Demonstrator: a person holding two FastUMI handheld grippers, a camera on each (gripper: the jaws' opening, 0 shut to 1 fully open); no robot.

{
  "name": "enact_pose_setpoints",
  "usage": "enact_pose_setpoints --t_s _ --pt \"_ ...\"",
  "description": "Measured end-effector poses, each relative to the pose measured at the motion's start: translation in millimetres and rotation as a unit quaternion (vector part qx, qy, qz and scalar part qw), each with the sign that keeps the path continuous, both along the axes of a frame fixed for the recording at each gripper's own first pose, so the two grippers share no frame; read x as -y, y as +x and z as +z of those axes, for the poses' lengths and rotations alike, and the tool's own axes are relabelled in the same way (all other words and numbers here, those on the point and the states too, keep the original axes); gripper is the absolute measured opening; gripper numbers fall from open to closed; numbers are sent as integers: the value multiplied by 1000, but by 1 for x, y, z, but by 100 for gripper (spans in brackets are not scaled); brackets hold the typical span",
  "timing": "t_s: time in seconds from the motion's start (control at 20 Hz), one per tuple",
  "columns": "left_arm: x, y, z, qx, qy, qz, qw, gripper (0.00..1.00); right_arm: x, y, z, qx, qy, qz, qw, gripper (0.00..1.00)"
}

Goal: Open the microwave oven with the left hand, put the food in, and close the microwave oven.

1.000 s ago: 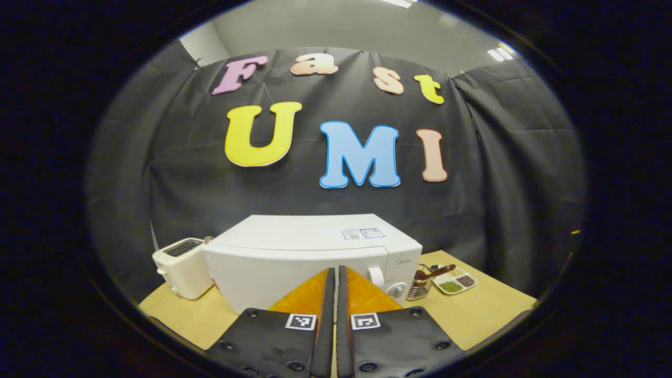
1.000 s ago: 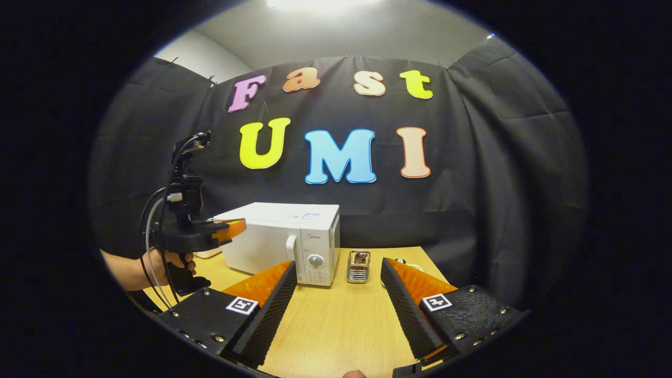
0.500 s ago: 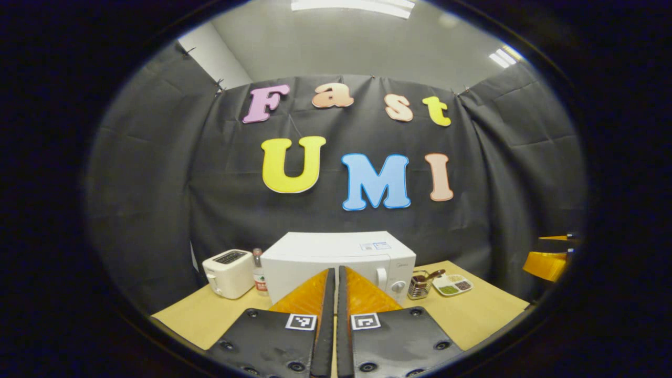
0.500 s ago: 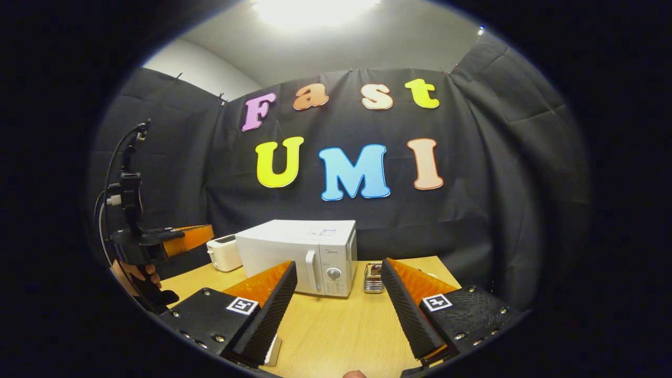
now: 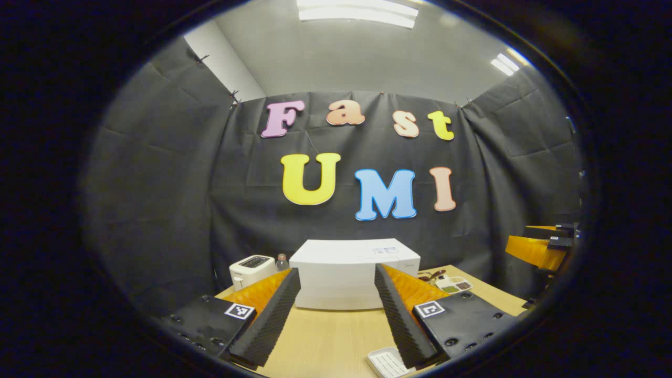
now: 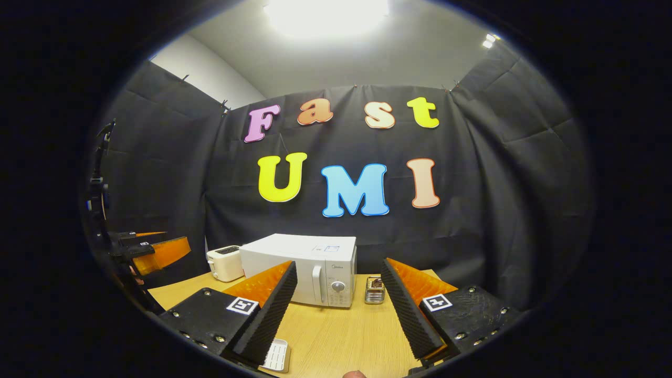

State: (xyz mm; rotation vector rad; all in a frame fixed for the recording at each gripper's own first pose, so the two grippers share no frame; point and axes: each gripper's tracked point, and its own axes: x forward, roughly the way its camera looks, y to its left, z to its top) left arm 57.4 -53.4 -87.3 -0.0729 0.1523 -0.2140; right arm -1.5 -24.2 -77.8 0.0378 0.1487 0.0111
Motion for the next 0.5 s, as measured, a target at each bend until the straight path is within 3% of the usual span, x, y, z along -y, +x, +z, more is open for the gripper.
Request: enact_pose_setpoints --t_s 0.5 --pt "-50 -8 14 19 10 38 999 94 -30 -2 19 26 15 2 1000 98"
